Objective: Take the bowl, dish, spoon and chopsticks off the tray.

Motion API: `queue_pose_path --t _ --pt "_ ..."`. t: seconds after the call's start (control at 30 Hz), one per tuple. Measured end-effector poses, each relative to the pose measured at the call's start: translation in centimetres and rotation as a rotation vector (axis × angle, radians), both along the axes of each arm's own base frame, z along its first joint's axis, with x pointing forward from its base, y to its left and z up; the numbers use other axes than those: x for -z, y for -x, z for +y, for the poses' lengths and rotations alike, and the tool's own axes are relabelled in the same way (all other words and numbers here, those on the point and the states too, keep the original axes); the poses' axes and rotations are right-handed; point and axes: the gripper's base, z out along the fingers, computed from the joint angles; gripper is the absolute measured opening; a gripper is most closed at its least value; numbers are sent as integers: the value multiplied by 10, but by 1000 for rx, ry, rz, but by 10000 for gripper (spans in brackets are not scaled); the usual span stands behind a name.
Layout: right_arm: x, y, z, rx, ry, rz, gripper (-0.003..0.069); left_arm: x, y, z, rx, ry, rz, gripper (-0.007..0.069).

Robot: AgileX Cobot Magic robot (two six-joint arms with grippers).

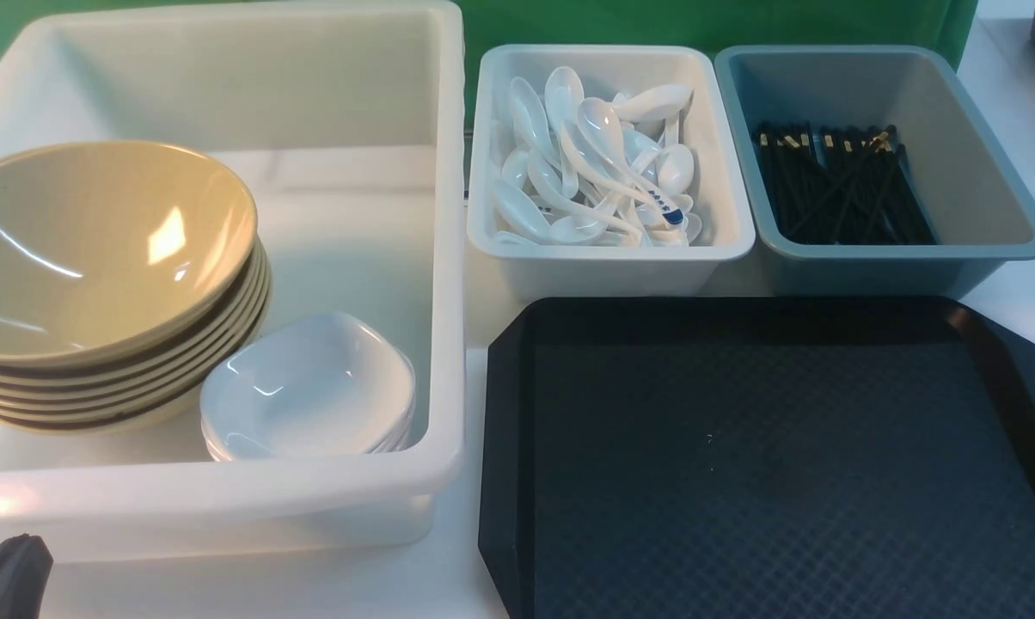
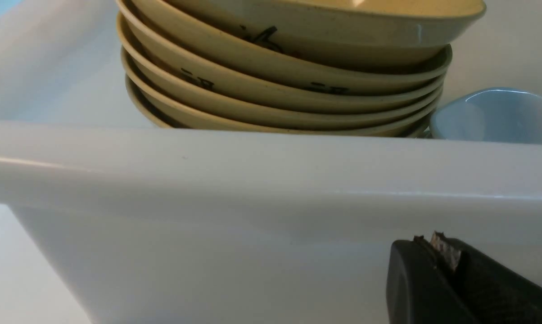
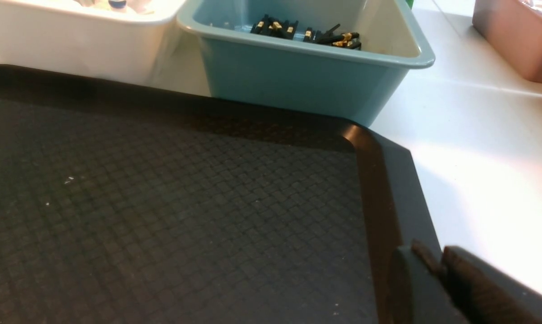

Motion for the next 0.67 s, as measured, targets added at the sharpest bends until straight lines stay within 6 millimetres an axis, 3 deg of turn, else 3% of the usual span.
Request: queue_pose_path --t 0.67 --pt "0 0 0 0 0 0 134 0 0 0 0 -1 0 -8"
